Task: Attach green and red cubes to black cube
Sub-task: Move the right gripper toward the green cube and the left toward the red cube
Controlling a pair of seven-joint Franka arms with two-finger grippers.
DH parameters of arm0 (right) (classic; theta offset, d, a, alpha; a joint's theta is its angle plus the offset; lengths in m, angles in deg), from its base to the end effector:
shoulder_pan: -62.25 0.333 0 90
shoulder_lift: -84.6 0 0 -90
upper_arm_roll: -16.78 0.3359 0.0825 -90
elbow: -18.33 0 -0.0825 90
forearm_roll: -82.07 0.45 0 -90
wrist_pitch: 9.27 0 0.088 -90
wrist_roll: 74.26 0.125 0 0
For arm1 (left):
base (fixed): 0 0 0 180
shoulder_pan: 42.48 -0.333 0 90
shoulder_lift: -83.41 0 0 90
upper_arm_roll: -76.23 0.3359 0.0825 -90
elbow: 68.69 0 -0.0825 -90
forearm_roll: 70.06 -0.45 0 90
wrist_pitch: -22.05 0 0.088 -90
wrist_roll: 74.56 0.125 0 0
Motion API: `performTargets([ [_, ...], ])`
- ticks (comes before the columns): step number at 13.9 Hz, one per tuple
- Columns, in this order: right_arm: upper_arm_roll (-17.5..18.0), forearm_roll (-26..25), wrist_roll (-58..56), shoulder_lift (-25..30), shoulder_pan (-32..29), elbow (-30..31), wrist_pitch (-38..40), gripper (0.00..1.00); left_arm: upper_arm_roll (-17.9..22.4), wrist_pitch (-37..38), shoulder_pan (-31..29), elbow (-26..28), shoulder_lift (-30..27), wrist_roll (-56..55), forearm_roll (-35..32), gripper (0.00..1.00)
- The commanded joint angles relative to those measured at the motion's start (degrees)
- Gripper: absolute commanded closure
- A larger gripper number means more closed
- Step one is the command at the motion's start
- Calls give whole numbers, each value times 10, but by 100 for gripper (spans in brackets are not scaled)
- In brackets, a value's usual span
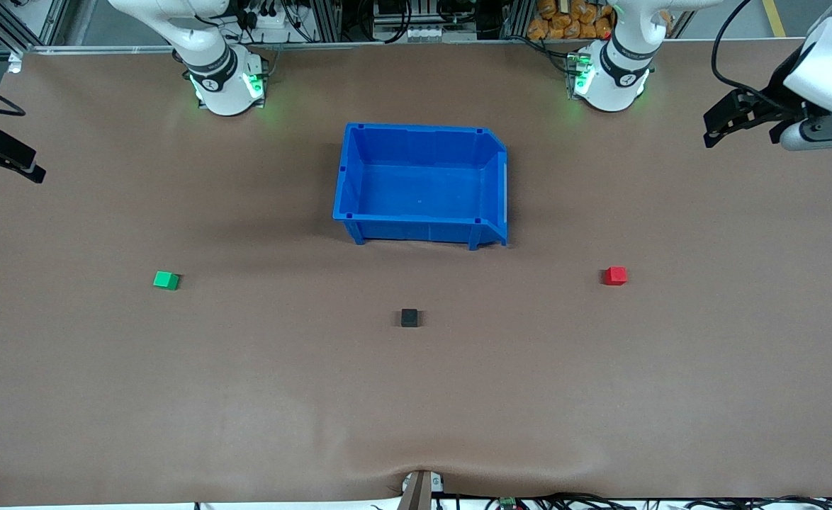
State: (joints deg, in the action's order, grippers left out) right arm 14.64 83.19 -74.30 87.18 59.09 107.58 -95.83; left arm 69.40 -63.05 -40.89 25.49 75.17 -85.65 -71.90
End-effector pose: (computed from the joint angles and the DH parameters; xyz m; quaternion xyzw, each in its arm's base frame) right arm 0.5971 -0.0534 0.6556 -0.9989 0.0453 0.0005 0.0106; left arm 0.5569 -0.0832 0.6647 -0.9994 -0.0252 0.0036 0.0255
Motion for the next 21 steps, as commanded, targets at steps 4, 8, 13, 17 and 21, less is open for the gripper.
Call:
performTargets([
  [4, 7, 10, 5, -4, -12, -4, 4, 0, -4, 21, -4, -32, 19, 8, -4, 0],
  [8, 7, 10, 5, -13, -14, -5, 3, 0, -5, 25, -4, -36, 22, 3, -7, 0],
  [13, 7, -6, -1, -65, -8, -9, -16, 0, -4, 19, -13, -33, 48, 7, -7, 0],
  [17, 7, -2, 3, -105, -26, -8, -47, 0, -3, 12, -30, -20, 66, 2, 5, 0],
  [21, 8, 9, 4, -180, -47, -24, -48, 0, -8, -3, -37, -4, 119, -49, -3, 0],
])
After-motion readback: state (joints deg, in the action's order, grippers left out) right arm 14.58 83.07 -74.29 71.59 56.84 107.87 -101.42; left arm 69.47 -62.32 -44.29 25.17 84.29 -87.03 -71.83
